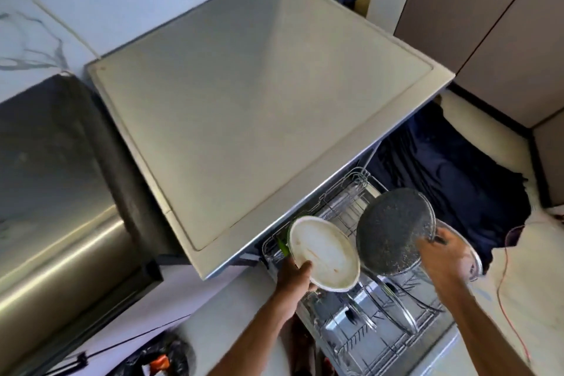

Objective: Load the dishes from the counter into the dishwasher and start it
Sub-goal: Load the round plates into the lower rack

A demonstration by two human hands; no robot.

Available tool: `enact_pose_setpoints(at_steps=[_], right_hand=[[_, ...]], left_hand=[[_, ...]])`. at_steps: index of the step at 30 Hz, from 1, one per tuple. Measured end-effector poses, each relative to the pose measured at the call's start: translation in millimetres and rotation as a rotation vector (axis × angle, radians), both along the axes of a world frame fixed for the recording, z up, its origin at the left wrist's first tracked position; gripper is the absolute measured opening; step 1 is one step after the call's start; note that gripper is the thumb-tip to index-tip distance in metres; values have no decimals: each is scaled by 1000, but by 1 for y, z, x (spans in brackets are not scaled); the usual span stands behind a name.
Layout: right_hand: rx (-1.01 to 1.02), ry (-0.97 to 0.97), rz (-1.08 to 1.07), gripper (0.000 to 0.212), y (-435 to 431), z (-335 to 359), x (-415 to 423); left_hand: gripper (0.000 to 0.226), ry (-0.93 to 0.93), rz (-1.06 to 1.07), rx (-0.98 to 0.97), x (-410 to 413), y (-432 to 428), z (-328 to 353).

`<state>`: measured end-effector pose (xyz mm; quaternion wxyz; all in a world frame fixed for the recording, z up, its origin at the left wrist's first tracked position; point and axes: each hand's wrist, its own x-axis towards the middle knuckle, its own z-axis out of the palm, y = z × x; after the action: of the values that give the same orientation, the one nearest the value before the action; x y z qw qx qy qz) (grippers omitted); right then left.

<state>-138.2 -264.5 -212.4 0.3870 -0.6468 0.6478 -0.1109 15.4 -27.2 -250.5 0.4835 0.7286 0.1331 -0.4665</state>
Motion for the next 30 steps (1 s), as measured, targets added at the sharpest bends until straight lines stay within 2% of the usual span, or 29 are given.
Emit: enact_pose_setpoints(at_steps=[5,7,10,13,15,19,23,25,28,30], right_hand=[[-91,53,-10,37,-22,-52,27],[-67,20,26,42,-27,-67,32],[-40,-40,39,43,-34,-97,32],[-46,-70,34,36,-32,-120,31],[-34,-62,23,35,-34,-128,31],[-36,-78,66,36,-44,-140,28],[-29,-109,78,41,-55,-147,24],[-23,-130,64,42,-59,-151,22],[-1,-142,55,44,-62,-155,20],[9,-144,65,44,-64,-158,20]], left_hand=[[43,-92,-95,100,18,-39,-66],[37,-268,-210,203,27,-52,-83],[37,-518,-397,297,36,-82,-103],[23,-595,-411,266,47,-120,-108],[27,-651,-427,285,56,-148,-121],[50,-640,-465,399,76,-190,-159],[40,-604,-519,419,78,-225,-163],[46,-597,-526,431,73,-232,-169],[59,-550,-500,434,62,-235,-179],[79,-515,-485,395,56,-235,-190]])
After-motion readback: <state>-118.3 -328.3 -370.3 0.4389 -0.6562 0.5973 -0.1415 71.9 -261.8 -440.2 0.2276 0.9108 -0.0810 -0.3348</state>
